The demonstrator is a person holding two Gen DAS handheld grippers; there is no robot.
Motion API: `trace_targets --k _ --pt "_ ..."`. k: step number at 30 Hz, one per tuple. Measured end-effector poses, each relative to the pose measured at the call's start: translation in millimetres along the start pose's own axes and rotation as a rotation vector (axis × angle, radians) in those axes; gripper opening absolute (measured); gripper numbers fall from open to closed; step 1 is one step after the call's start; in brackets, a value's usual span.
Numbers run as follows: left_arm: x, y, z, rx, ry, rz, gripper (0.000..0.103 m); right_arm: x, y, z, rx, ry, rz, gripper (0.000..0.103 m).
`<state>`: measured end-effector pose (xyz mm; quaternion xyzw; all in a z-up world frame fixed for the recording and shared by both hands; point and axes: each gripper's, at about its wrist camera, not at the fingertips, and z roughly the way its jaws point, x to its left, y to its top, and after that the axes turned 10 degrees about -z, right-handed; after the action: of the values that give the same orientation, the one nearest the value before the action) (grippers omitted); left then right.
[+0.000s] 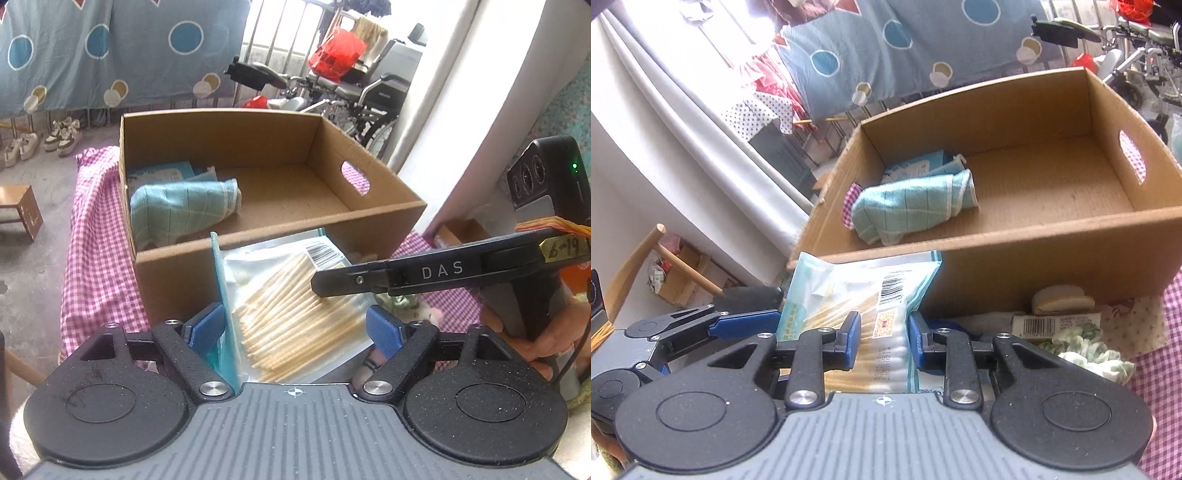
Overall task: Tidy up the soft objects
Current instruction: 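Carry the cotton swab bag into the cardboard box and release it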
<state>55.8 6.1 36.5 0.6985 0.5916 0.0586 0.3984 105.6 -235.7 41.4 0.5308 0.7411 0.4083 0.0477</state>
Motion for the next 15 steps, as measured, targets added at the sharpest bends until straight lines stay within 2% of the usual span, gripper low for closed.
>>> trace_targets --k 5,8,12,15 --pt "-13 27 -26 -0.11 0.005 0.04 0.084 4 29 -22 -0.136 0.027 -0.034 0.028" --pt "-15 51 -32 -0.158 -0.007 0.041 0.084 -1 51 -21 -0.183 0.037 -0.042 0.028" --pt "-11 81 -21 -0.165 -0.021 0.036 0.085 -17 81 -3 -0.175 0.053 -0.03 0.028" --pt "-3 98 1 -0.138 0.012 0.027 0.085 -35 97 22 -0.115 0.07 0.0 0.028"
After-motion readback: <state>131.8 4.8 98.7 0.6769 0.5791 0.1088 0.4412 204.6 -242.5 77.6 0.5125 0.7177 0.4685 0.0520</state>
